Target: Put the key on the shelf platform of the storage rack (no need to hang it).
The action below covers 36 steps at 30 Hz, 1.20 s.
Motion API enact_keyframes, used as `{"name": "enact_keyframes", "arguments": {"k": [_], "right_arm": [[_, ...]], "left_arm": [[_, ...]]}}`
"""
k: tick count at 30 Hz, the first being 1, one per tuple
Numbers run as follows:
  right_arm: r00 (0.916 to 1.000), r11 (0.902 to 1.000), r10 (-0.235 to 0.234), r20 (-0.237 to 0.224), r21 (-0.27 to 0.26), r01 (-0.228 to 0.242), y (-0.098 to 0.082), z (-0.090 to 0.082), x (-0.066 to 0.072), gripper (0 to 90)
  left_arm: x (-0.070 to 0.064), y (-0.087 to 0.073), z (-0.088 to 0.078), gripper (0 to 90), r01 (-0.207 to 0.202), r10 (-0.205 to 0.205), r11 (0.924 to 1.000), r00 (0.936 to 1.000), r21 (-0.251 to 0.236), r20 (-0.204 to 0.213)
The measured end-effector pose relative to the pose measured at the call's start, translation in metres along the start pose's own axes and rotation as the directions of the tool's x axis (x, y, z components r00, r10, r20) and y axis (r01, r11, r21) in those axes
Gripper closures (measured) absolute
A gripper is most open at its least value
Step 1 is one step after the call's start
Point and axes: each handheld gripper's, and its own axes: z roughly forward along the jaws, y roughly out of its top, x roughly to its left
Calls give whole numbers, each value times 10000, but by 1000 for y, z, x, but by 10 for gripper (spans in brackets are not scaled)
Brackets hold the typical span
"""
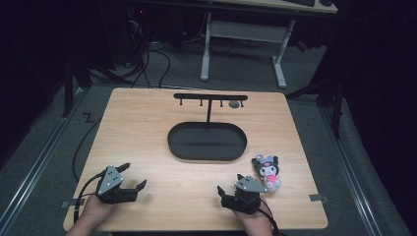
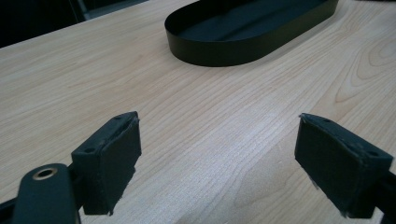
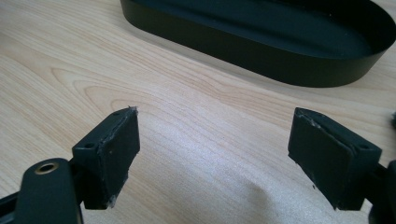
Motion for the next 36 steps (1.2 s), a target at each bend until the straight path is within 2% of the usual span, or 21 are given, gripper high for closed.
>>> {"name": "enact_keyframes", "arguments": {"k": [5, 8, 14, 17, 28, 36], "right_arm": [[9998, 9999, 155, -107, -4, -155, 1, -2, -5, 156], [9989, 9987, 438, -161, 286, -433, 3, -3, -9, 157], [9992, 9987, 386, -136, 333, -381, 6, -2, -11, 160], [9986, 9968, 532, -40, 602, -529, 7, -1, -13, 175], [9984, 9906, 508, 254, 1257, -536, 7, -5, -16, 201], [9969, 9850, 706, 336, 1556, -750, 8, -5, -21, 203]], "left_arm": [[0, 0, 0, 155, 8, -8, 10000, 10000, 9, 28], [0, -1, -1, 155, 10, -9, 10000, 10000, -88, 25], [1, -1, -3, 155, 72, -71, 9998, 10000, -165, 59], [0, -1, -3, 155, 32, -31, 9998, 10000, -220, 49], [0, -1, -3, 155, 15, -14, 9998, 10000, -222, 49], [0, -1, -3, 155, -18, 19, 9998, 10000, -193, 66]]}}
